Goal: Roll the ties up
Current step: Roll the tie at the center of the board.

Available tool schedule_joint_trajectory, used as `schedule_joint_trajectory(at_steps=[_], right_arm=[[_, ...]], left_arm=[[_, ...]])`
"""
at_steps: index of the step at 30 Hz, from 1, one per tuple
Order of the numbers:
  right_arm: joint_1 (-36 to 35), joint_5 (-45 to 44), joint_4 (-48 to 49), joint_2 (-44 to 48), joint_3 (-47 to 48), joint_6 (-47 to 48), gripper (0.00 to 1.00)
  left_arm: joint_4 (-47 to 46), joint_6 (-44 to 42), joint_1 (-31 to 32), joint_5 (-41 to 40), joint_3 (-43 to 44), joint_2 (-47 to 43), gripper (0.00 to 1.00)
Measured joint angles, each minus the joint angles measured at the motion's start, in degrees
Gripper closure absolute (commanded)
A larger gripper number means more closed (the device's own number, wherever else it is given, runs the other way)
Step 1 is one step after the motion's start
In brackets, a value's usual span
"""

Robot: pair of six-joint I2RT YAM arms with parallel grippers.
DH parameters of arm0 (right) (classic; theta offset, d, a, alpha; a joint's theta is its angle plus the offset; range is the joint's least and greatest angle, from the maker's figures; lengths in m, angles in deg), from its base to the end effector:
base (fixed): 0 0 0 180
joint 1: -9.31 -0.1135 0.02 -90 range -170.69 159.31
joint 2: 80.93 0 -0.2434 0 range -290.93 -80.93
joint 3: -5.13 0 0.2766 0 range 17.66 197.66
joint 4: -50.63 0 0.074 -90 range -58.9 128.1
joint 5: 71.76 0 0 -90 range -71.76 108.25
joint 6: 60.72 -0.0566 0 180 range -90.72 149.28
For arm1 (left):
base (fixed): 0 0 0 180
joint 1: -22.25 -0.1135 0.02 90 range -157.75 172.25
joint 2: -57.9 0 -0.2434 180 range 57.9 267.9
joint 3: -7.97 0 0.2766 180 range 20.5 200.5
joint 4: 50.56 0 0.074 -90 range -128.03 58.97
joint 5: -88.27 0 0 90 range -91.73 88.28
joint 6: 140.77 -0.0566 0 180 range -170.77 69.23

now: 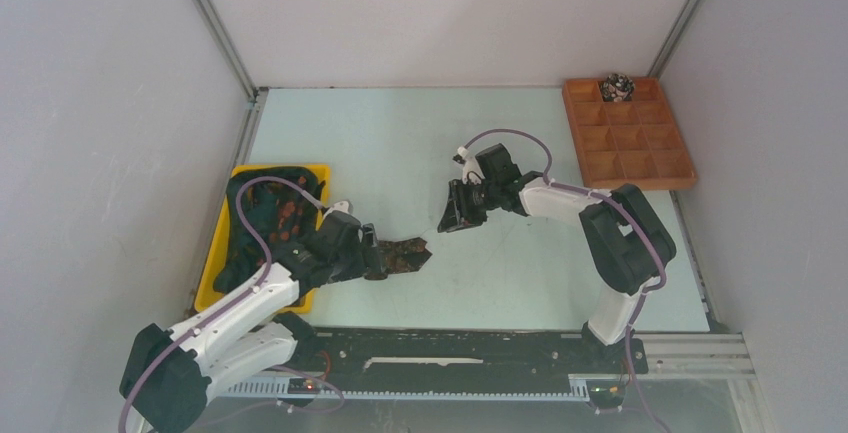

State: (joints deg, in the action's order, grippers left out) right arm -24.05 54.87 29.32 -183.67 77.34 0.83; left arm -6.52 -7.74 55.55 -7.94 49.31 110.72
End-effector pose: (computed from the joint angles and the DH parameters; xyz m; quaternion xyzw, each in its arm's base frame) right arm 0.3036 0.2403 0.1165 -0.1411 0.8920 0.4142 0.1137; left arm 0.1853 -0.1144 0.1450 -0.0969 0.9489 -0.1422 0.2646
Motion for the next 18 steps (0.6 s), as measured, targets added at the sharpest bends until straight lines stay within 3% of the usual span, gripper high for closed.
schedule_joint_trajectory(at_steps=[18], right_arm=[[-1.38, -0.22, -0.98, -2.32, 0.00, 0.94, 0.66]], left_arm=[[-9.64, 0.02, -1.95, 5.25, -3.76, 5.86, 0.21]])
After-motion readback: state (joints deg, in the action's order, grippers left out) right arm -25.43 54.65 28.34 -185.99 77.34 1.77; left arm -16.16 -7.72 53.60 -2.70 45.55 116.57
